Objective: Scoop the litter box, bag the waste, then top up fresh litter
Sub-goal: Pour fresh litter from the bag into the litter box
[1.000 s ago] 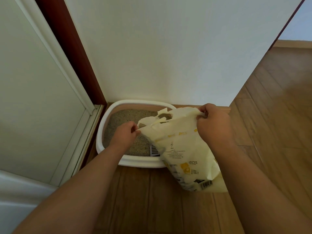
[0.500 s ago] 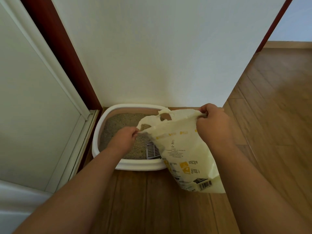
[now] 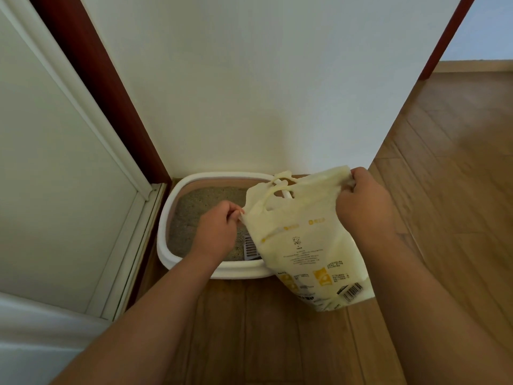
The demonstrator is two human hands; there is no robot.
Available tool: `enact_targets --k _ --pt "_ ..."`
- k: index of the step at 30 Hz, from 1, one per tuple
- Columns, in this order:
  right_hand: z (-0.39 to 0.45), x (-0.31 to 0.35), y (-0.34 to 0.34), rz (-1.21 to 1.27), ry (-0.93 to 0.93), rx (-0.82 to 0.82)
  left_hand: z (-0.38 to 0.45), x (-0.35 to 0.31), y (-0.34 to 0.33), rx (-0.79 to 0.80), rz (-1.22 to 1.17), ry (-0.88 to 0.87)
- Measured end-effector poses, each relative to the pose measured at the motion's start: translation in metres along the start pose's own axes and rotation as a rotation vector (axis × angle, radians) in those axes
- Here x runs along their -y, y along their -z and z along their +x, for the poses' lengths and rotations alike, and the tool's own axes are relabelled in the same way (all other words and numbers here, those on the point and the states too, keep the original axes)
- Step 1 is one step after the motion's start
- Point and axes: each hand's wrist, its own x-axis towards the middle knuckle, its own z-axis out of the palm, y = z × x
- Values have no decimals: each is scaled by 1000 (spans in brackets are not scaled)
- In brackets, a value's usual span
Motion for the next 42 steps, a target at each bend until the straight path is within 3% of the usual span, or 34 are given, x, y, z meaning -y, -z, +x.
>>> enact_targets --k 12,28,35,42 --pt "8 -16 23 136 -169 -68 -49 -46 16 -104 -54 -176" --pt "23 -50 23 3 -277 80 -22 -49 -22 -40 8 -115" --pt "21 -41 21 -169 -66 56 -17 -54 -24 8 -8 -131" --pt "16 -25 3 -241 98 319 -15 -53 -30 11 -9 -146"
